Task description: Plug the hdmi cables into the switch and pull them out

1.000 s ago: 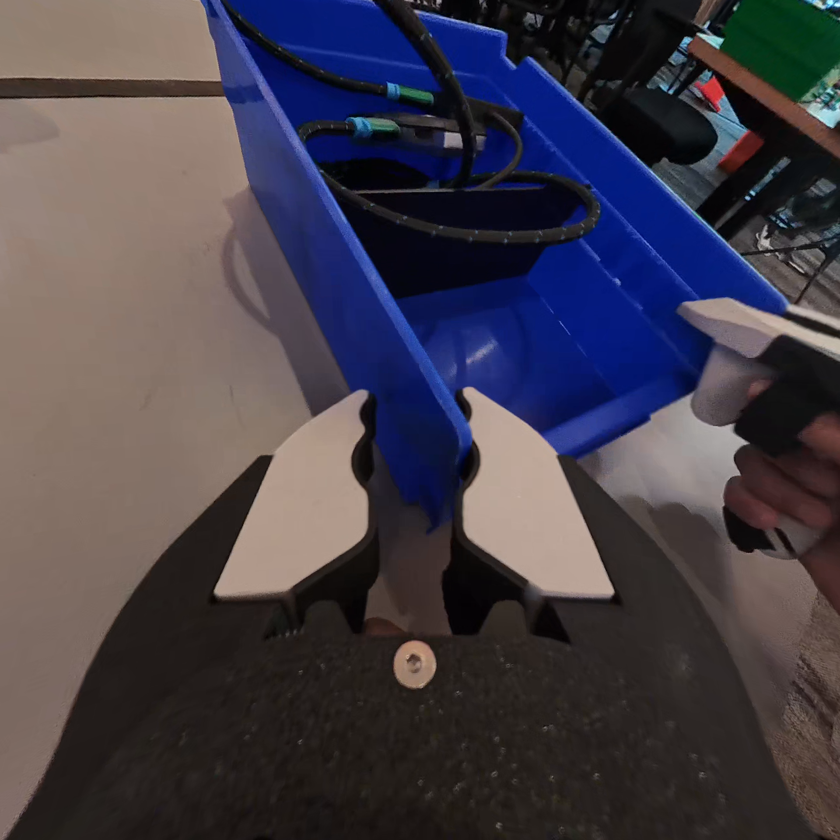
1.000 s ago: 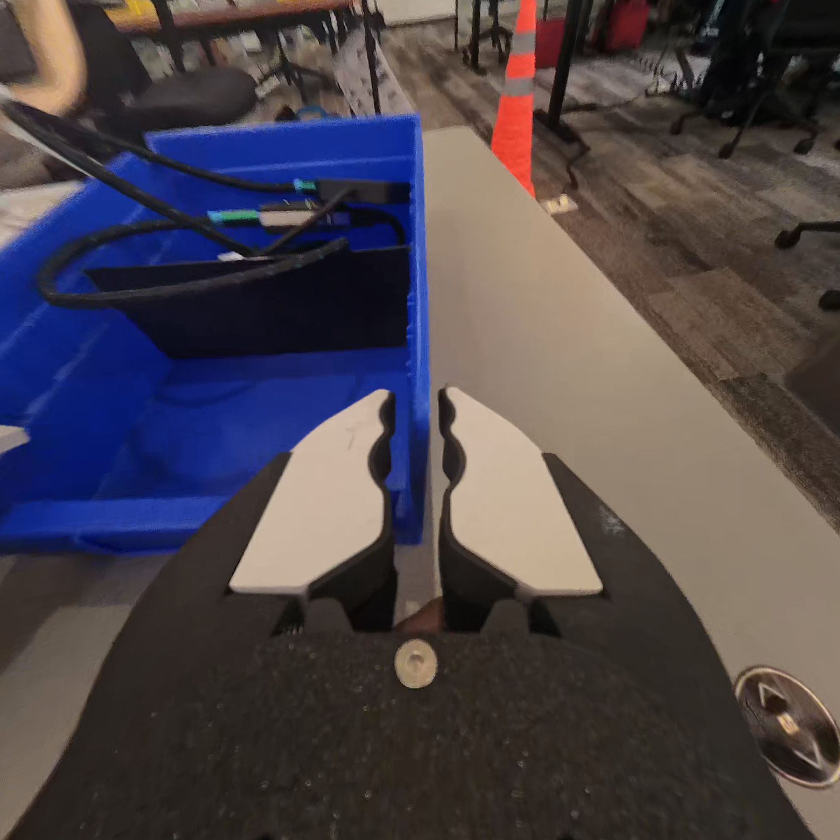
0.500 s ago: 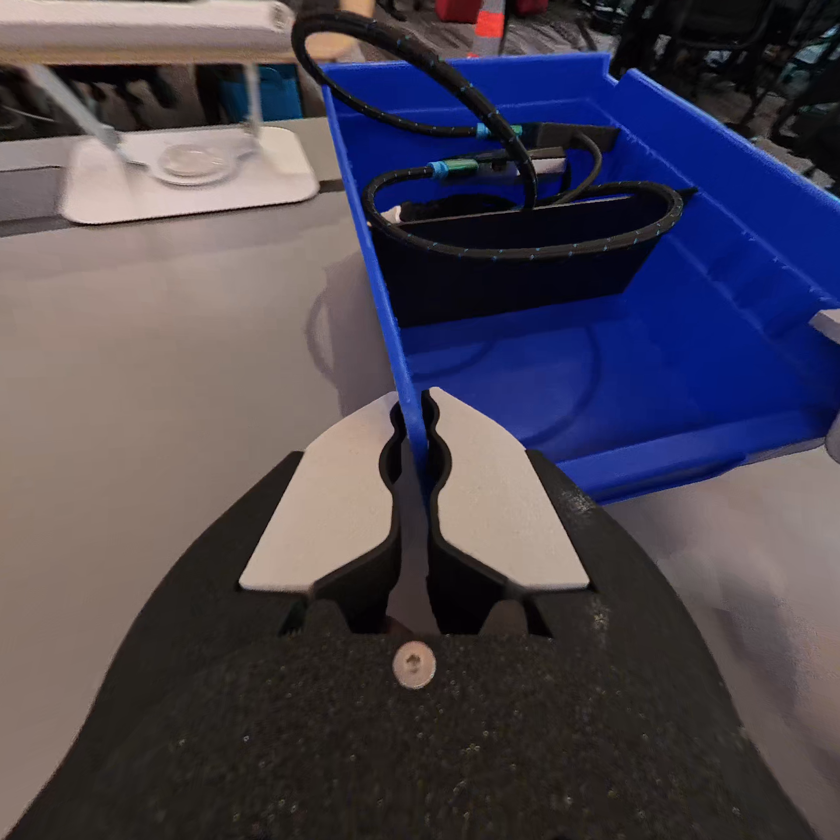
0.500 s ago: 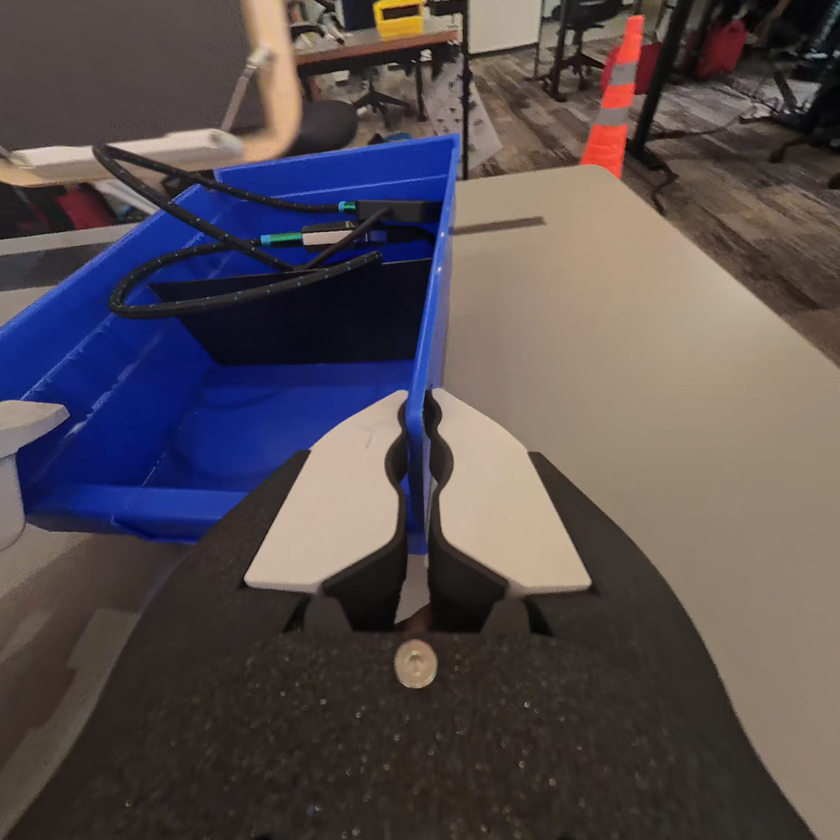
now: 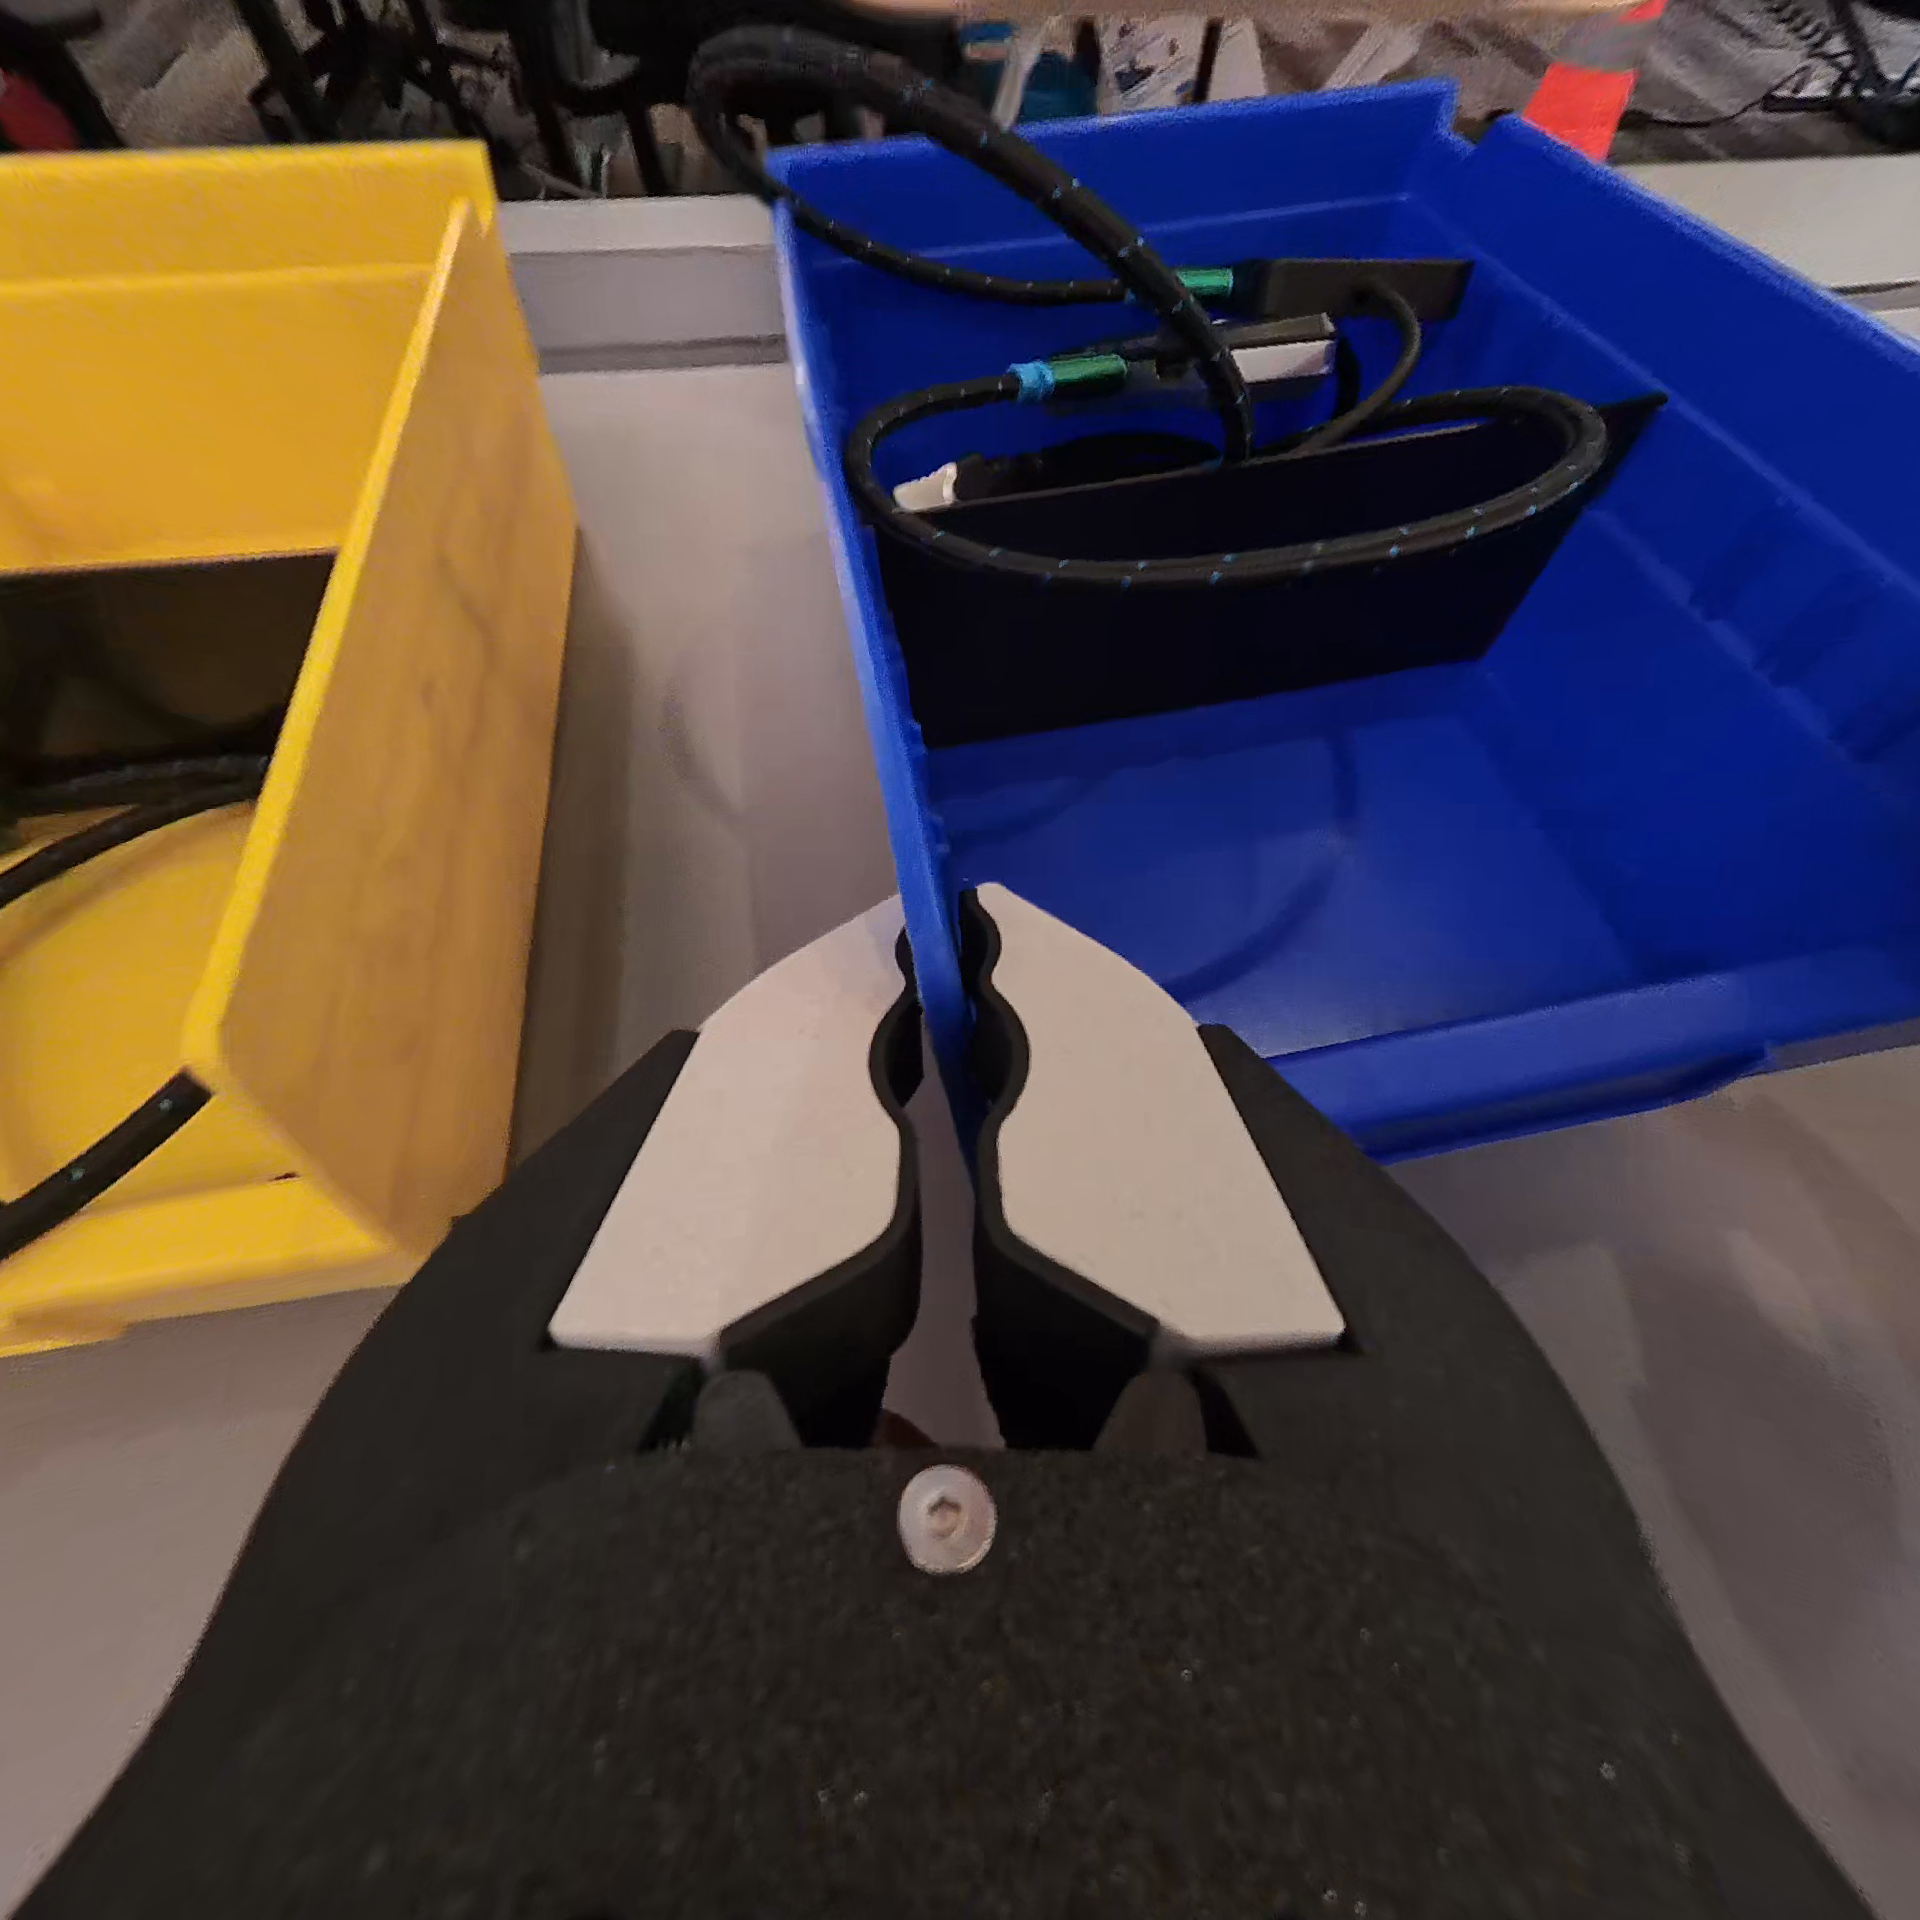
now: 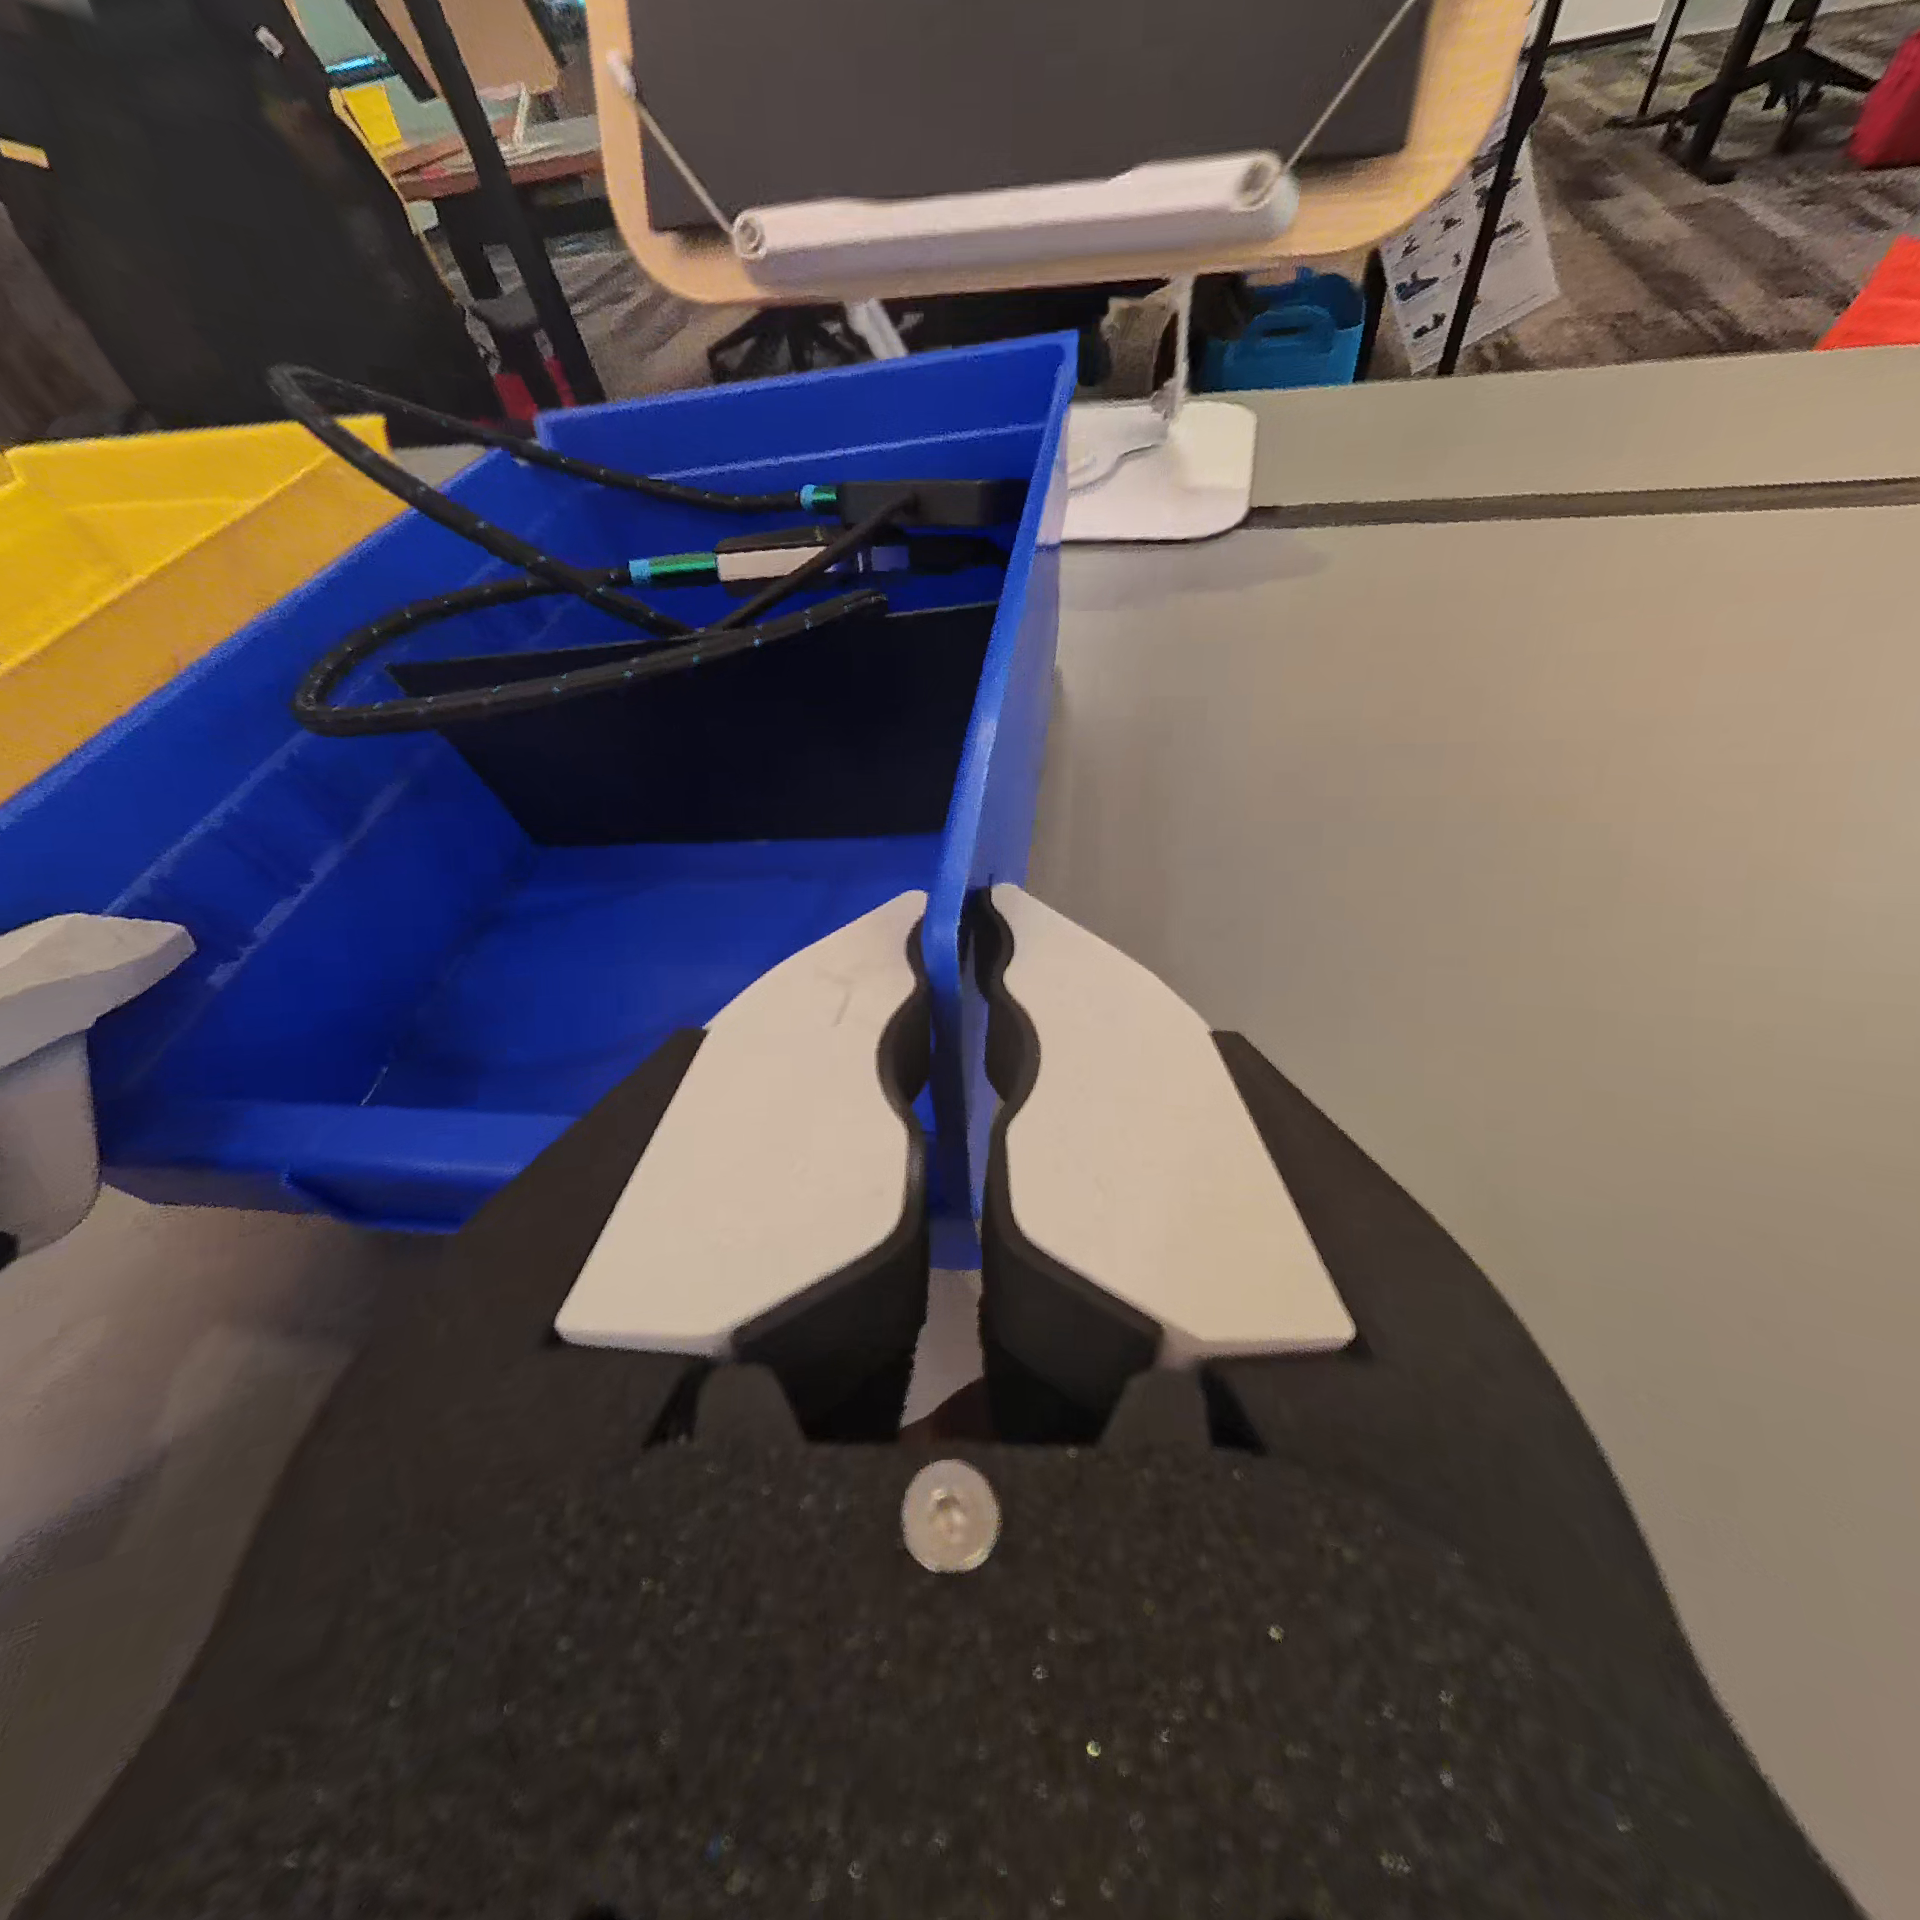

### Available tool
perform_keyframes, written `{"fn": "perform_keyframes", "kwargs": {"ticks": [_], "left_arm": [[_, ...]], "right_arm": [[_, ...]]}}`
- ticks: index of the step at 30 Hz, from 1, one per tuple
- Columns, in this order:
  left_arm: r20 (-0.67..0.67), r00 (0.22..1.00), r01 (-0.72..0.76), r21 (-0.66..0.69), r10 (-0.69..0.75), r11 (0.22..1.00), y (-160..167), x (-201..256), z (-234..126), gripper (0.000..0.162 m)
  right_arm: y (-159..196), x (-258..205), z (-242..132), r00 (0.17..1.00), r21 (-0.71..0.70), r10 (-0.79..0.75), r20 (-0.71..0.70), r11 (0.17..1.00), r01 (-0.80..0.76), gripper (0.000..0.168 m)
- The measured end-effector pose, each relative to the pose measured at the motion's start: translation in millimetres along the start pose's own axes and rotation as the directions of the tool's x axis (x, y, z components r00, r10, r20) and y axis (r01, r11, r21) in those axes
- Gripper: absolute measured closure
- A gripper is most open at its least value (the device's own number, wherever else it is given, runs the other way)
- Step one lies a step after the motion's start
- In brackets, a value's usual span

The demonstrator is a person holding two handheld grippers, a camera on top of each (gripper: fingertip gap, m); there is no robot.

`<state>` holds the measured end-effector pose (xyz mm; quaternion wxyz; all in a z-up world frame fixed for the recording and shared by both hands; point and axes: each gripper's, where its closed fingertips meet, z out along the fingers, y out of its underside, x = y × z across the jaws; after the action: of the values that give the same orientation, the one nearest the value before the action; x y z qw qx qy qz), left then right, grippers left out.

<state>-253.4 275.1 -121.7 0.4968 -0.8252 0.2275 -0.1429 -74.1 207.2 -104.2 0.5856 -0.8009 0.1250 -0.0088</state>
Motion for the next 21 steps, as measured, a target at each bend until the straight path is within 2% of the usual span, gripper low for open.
{"fn": "perform_keyframes", "kwargs": {"ticks": [4,6,8,10,12,15,18,21], "left_arm": [[0.048,0.999,-0.014,0.003,0.014,1.000,2,-23,12,0.158],[-0.028,1.000,0.005,-0.011,-0.005,1.000,2,-20,11,0.151],[-0.081,0.996,0.035,0.011,-0.034,0.999,-2,-17,-7,0.136],[-0.023,0.997,0.069,0.094,-0.067,0.993,-14,-35,-44,0.136],[0.024,0.990,0.137,0.164,-0.142,0.977,-25,-70,-86,0.136],[0.154,0.960,0.197,0.220,-0.233,0.955,-19,-171,-124,0.131],[0.217,0.951,0.208,0.070,-0.218,0.976,18,-263,-112,0.115],[0.173,0.976,0.144,-0.042,-0.135,0.989,35,-298,-82,0.117]], "right_arm": [[17,-16,19,1.000,-0.063,0.010,0.015,0.998,-0.009,0.163],[17,-20,20,0.999,-0.057,-0.020,0.028,0.998,0.022,0.162],[17,-21,21,0.998,-0.049,-0.020,0.051,0.999,0.023,0.161],[17,-21,20,0.996,-0.060,-0.045,0.071,0.997,0.049,0.161],[18,-21,20,0.994,-0.070,-0.083,0.076,0.994,0.088,0.161],[18,-21,21,0.988,-0.063,-0.125,0.088,0.989,0.131,0.160],[18,-21,21,0.986,-0.071,-0.133,0.103,0.988,0.141,0.160],[19,-21,22,0.978,-0.071,-0.175,0.112,0.980,0.184,0.160]]}}
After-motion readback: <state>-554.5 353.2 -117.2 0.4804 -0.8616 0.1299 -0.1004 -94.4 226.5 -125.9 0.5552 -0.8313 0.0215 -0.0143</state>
